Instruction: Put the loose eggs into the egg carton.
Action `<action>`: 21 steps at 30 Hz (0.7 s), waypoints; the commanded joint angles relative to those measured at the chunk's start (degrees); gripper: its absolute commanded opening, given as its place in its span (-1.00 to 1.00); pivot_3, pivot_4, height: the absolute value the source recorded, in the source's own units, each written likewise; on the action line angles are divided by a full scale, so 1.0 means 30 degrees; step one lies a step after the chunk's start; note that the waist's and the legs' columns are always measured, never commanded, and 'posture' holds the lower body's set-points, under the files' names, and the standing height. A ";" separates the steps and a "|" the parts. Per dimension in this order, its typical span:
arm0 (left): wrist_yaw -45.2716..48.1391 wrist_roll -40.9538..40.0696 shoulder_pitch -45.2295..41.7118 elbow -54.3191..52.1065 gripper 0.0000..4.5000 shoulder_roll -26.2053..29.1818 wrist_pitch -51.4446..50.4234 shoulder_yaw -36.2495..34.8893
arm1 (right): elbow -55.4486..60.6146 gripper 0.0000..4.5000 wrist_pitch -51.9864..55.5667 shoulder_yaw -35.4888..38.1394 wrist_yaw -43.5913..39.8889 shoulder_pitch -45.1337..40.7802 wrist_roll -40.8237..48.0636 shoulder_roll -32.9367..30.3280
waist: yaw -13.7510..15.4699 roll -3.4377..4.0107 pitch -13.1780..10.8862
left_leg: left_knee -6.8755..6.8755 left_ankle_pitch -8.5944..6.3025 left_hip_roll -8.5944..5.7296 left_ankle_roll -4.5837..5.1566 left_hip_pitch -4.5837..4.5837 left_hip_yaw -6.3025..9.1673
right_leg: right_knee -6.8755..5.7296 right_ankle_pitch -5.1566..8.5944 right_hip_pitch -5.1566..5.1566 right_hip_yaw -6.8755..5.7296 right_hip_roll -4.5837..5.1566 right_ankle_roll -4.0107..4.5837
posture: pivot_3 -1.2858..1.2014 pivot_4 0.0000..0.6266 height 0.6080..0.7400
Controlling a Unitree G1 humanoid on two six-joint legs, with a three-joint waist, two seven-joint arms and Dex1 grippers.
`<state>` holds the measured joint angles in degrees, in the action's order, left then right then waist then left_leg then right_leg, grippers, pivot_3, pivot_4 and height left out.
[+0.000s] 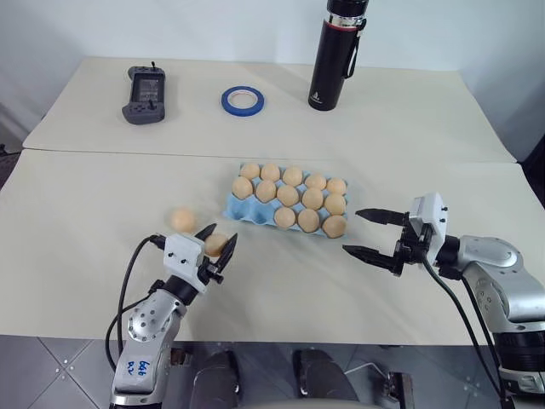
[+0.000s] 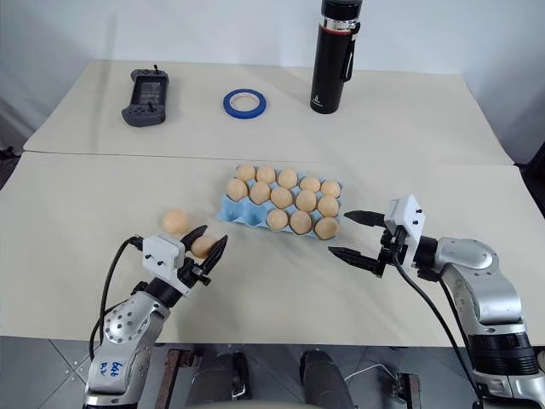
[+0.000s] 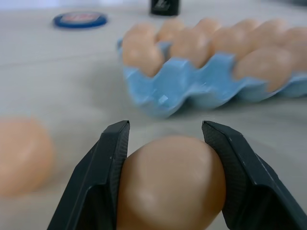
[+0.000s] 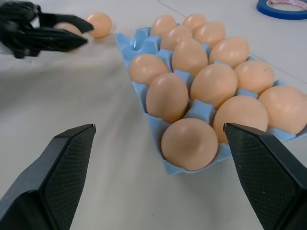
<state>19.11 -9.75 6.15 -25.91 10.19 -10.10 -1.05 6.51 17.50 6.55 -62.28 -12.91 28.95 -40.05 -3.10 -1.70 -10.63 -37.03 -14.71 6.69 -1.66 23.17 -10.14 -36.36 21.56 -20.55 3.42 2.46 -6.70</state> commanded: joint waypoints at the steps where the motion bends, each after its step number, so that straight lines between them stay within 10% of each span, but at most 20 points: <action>1: -0.0455 -0.0763 -0.2136 -0.1493 -0.06 -0.0224 -0.1693 0.0472 | 0.0450 1.00 -0.0241 0.0466 -0.0036 -0.0178 0.0059 -0.0361 | 0.0075 0.0001 0.0000 | -0.0001 0.0004 -0.0001 0.0005 0.0000 0.0007 | 0.0000 0.0000 0.0007 -0.0003 -0.0002 0.0000 | 0.03 -0.52 1.00; 14: -0.1196 0.1329 -1.0463 0.8111 -0.06 -0.1812 0.0539 0.1949 | 0.0560 1.00 -0.0237 0.0426 0.0236 -0.0302 -0.0020 0.0009 | 0.0445 0.0013 0.0005 | -0.0026 0.0056 -0.0042 0.0044 0.0007 -0.0002 | -0.0034 -0.0032 -0.0030 0.0008 0.0008 -0.0063 | 0.03 -0.52 1.00; 21: -0.0493 0.1138 -0.9940 0.7099 0.99 -0.1481 -0.0451 0.2453 | 0.0975 1.00 -0.0212 0.0720 0.0502 0.0341 0.0105 -0.0076 | 0.0471 0.0013 0.0005 | -0.0016 0.0055 -0.0025 0.0002 0.0009 -0.0012 | -0.0044 -0.0010 -0.0044 0.0009 -0.0011 -0.0097 | 0.03 -0.52 1.00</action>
<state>16.99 -6.13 -24.41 -1.06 5.42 -11.21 5.71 6.95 17.49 6.85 -61.07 -12.17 28.30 -40.02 -1.69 -1.66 -10.61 -37.08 -14.54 6.62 -1.66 23.19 -10.19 -36.49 21.53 -20.68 3.45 2.42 -6.99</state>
